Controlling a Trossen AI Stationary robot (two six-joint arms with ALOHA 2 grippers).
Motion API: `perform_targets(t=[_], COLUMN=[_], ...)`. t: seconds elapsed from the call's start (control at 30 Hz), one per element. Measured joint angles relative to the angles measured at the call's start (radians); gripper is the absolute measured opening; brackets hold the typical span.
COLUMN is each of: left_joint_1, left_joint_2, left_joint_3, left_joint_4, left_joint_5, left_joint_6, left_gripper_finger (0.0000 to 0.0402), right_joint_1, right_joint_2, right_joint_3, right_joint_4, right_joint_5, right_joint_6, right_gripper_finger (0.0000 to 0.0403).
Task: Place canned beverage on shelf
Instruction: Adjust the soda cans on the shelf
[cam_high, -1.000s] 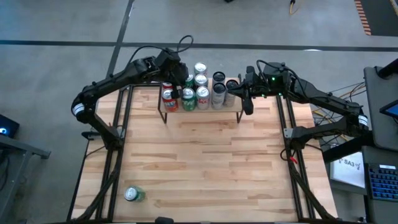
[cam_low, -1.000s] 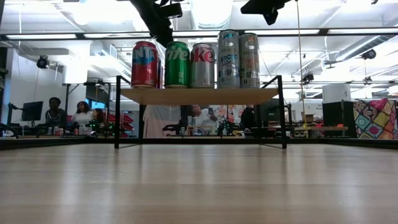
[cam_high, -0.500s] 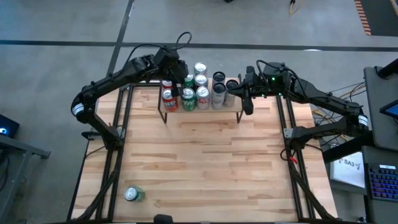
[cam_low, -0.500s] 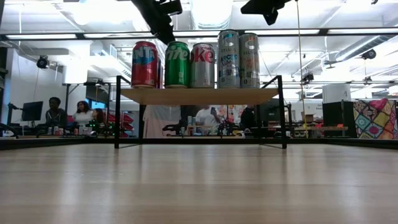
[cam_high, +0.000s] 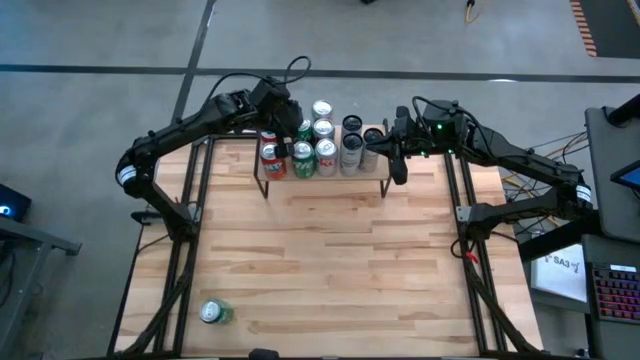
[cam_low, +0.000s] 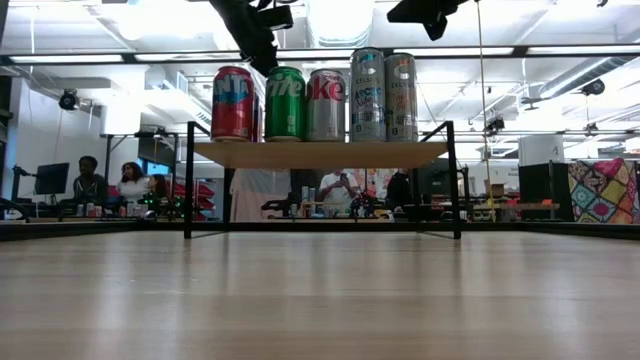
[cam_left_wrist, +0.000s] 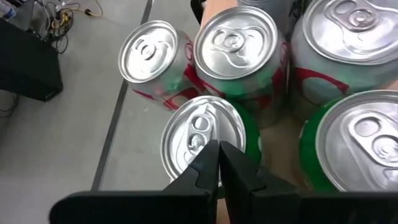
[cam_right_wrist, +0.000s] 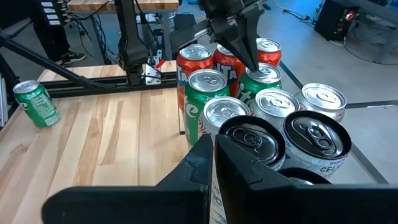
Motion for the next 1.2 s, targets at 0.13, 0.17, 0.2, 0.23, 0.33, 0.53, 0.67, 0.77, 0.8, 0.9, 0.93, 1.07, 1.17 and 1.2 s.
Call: perform_targets(t=[0.13, 0.17, 0.2, 0.23, 0.33, 0.53, 0.67, 0.77, 0.8, 0.9, 0.93, 1.07, 1.17, 1.2], left_joint_1=[-0.009, -0.012, -0.015, -0.019, -0.027, -0.03, -0.025, -0.018, -0.017, -0.017, -0.017, -0.017, -0.021, -0.021], left_joint_2=[-0.001, -0.001, -0.002, -0.004, -0.007, -0.008, -0.009, -0.003, 0.001, 0.018, 0.023, 0.033, 0.034, 0.034], left_joint_3=[0.0, 0.0, 0.0, 0.0, 0.001, 0.043, 0.05, 0.047, 0.046, 0.044, 0.044, 0.044, 0.045, 0.046], left_joint_4=[-0.005, -0.006, -0.007, -0.008, -0.018, -0.026, -0.021, -0.021, -0.021, -0.022, -0.023, -0.019, -0.02, -0.023], left_joint_5=[0.0, 0.002, 0.005, 0.007, 0.009, 0.009, -0.021, -0.023, -0.024, -0.026, -0.026, -0.026, -0.026, -0.026], left_joint_6=[0.0, 0.0, 0.0, 0.0, 0.0, 0.0, 0.0, -0.003, -0.004, -0.003, -0.004, -0.004, -0.008, -0.013], left_gripper_finger=[0.0, 0.0, 0.0, 0.0, 0.0, 0.0, 0.0, 0.0, 0.0, 0.0, 0.0, 0.0, 0.0, 0.0], right_joint_1=[0.0, 0.0, 0.0, 0.0, 0.0, 0.0, 0.0, 0.0, 0.0, -0.001, -0.002, -0.002, -0.014, -0.023], right_joint_2=[0.0, 0.0, 0.0, 0.0, 0.0, 0.0, 0.0, 0.0, 0.0, -0.001, -0.002, -0.005, -0.005, -0.005], right_joint_3=[0.0, 0.0, 0.0, 0.0, 0.0, 0.0, 0.0, 0.0, 0.0, 0.0, 0.0, 0.0, 0.0, 0.0], right_joint_4=[0.0, 0.0, 0.0, 0.0, 0.0, 0.0, 0.0, 0.0, 0.002, 0.011, 0.012, 0.014, 0.013, 0.012], right_joint_5=[0.0, 0.0, 0.0, 0.0, 0.0, 0.0, 0.0, 0.001, 0.0, 0.001, 0.004, 0.149, 0.288, 0.31], right_joint_6=[0.0, 0.0, 0.0, 0.001, 0.003, 0.003, 0.001, -0.005, -0.006, -0.007, -0.007, -0.007, -0.007, -0.004], right_gripper_finger=[0.0009, 0.0009, 0.0009, 0.0009, 0.0009, 0.0009, 0.0009, 0.0009, 0.0009, 0.0009, 0.0009, 0.0009, 0.0009, 0.0009])
